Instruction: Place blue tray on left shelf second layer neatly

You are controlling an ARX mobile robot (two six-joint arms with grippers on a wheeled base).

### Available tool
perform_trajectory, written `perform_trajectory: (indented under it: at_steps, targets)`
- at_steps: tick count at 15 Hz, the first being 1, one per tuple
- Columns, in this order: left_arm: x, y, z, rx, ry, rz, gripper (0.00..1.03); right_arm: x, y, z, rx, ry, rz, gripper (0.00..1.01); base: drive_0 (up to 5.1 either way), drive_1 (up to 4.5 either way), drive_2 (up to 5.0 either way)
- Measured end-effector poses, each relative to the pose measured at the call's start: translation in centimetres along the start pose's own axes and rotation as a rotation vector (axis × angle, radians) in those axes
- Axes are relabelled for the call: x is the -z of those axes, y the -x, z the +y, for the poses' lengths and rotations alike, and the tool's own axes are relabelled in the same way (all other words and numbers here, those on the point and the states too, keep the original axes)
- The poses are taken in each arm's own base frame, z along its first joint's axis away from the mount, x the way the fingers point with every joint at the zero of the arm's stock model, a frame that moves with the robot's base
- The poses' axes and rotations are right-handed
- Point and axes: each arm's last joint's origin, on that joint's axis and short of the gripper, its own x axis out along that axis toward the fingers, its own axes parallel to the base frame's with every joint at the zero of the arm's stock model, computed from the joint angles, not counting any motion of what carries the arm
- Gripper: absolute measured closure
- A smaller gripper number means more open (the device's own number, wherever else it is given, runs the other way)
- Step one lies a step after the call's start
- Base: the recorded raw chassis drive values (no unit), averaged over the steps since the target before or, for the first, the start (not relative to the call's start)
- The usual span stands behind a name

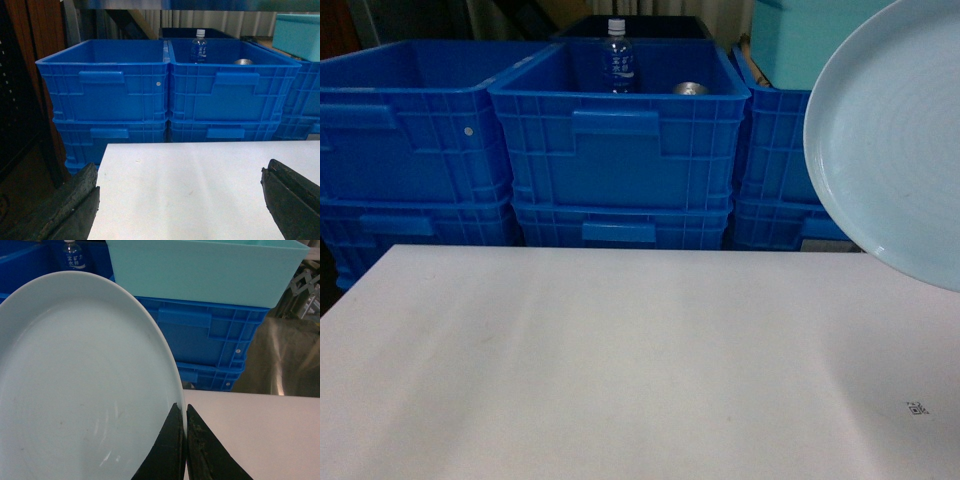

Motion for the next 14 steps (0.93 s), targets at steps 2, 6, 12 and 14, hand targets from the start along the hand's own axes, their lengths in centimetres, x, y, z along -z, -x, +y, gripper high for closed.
perform_trajectory:
  at_steps: [2, 6, 12, 14]
  targets:
    - [0.0, 0.0, 0.0, 0.0, 0.0, 0.0, 0.05, 0.06, 0.0, 0.0, 0.0, -0.004, 0.003, 0.99, 0.0, 0.0, 0.0]
    - [0.0, 0.0, 0.0, 0.0, 0.0, 0.0, 0.05, 0.05, 0.0, 0.0, 0.0, -0.006, 0.003, 0.99, 0.0, 0.0, 0.0]
    - [0.0, 0.0, 0.0, -0.001, 0.0, 0.0, 0.05, 0.06, -0.01, 0.01, -0.002, -0.007, 0.004, 0.99, -0.4, -0.4, -0.4]
    - [0.0, 0.0, 0.01, -0.002, 0.0, 0.0, 0.05, 0.06, -0.01, 0.0, -0.001, -0.007, 0.003, 0.99, -1.7, -1.69, -1.7]
